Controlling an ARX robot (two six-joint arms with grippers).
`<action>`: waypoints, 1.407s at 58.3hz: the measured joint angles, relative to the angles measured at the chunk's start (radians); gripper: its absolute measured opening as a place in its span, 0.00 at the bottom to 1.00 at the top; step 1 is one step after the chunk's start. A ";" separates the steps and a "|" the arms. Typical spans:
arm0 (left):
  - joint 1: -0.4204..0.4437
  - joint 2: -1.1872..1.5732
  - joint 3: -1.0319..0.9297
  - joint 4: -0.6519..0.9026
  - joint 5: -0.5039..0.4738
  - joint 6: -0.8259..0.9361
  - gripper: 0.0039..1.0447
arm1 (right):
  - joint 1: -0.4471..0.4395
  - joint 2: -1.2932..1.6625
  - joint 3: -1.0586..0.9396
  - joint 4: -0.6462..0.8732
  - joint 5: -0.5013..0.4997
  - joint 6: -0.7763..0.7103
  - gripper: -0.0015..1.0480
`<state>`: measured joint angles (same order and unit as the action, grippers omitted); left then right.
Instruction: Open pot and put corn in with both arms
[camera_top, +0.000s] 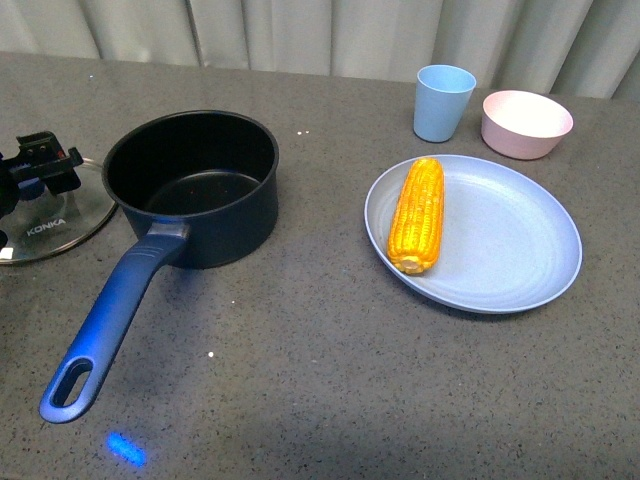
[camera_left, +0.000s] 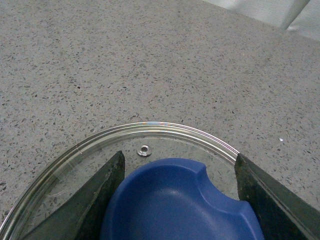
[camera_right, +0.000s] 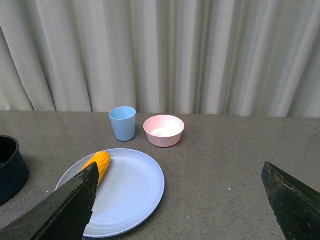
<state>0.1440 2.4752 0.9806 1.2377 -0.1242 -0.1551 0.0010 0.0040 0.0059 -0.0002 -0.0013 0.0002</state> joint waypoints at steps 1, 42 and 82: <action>0.000 -0.002 0.000 0.000 0.000 0.000 0.76 | 0.000 0.000 0.000 0.000 0.000 0.000 0.91; 0.018 -0.494 -0.342 -0.040 -0.032 -0.038 0.94 | 0.000 0.000 0.000 0.000 0.000 0.000 0.91; -0.013 -1.096 -0.805 -0.128 0.007 0.003 0.89 | 0.000 0.000 0.000 0.000 0.000 0.000 0.91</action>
<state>0.1314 1.3796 0.1761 1.1099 -0.1173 -0.1516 0.0010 0.0040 0.0059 -0.0002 -0.0013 0.0006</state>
